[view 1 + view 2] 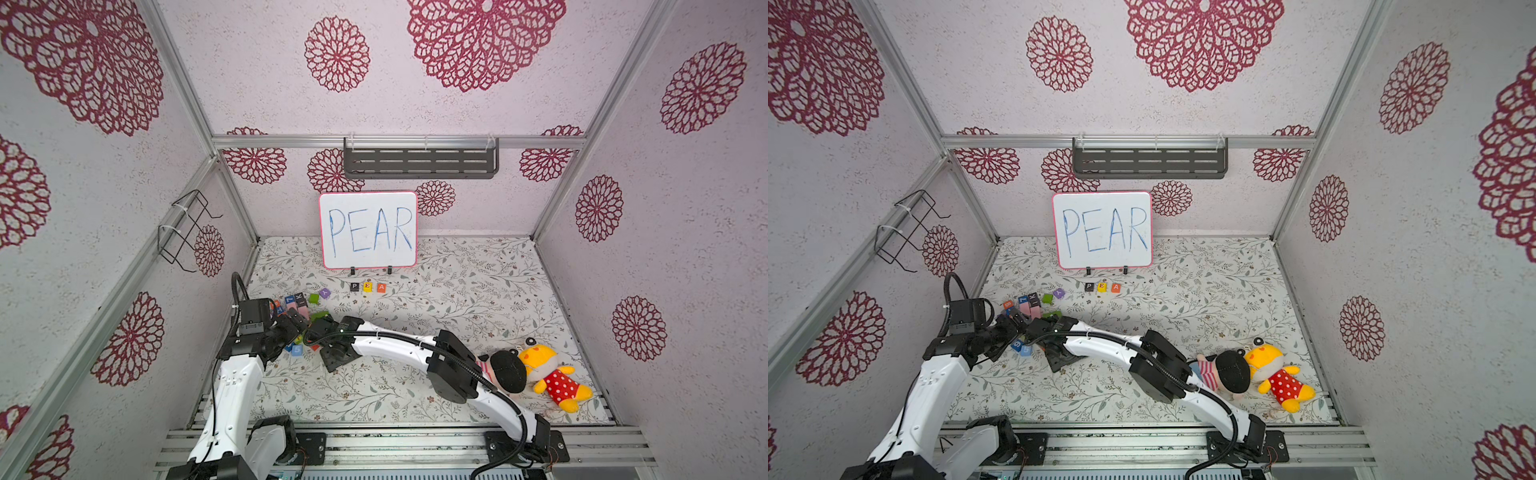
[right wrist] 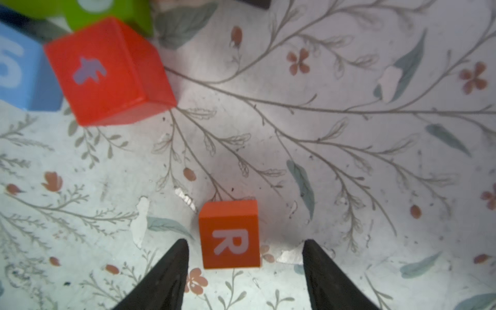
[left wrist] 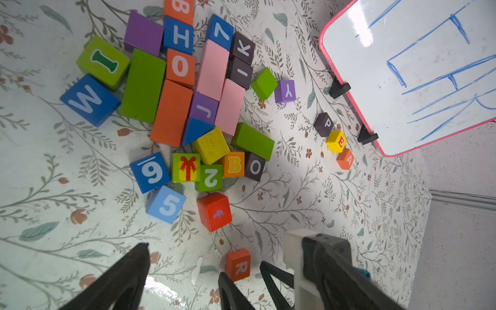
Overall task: Spell the uppercase word “pear” with letter blocks
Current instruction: Move the letter block to the center of the board.
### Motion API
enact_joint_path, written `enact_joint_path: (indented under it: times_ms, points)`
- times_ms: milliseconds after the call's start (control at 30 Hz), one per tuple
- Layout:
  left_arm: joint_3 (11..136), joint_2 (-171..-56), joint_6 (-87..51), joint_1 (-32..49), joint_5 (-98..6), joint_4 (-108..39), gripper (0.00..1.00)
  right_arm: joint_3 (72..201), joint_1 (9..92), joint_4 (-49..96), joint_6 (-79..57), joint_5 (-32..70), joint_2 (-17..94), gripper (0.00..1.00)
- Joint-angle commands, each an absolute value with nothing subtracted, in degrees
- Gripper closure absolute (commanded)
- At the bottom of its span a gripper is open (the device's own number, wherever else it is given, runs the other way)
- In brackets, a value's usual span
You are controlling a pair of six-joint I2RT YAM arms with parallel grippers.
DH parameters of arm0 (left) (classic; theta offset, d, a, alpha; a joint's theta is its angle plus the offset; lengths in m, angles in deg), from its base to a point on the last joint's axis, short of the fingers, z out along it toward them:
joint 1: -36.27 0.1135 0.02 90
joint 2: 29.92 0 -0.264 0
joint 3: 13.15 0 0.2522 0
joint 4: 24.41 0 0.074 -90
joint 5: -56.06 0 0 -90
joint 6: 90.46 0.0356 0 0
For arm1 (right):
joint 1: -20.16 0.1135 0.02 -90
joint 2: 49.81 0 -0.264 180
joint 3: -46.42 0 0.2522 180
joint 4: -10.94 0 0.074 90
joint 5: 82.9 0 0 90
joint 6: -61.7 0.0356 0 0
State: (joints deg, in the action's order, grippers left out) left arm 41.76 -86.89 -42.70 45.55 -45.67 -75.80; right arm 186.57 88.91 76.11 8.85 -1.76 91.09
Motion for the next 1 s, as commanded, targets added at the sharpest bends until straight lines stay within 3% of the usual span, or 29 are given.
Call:
enact_joint_path:
  times_ms: [0, 467, 967]
  points:
    - [43.44, -85.84, -42.23, 47.0, -46.43, -75.85, 0.02, 188.14, 87.77, 79.11, 10.32, -4.37, 89.85, 0.32]
    - [43.15, -86.96, -42.3, 49.28, -49.12, -74.47, 0.02, 180.62, 87.62, 80.78, 5.38, -13.56, 85.11, 0.3]
    - [43.11, -88.42, -42.87, 49.45, -49.26, -74.26, 0.02, 168.92, 83.94, 73.79, 2.65, -12.93, 78.58, 0.25]
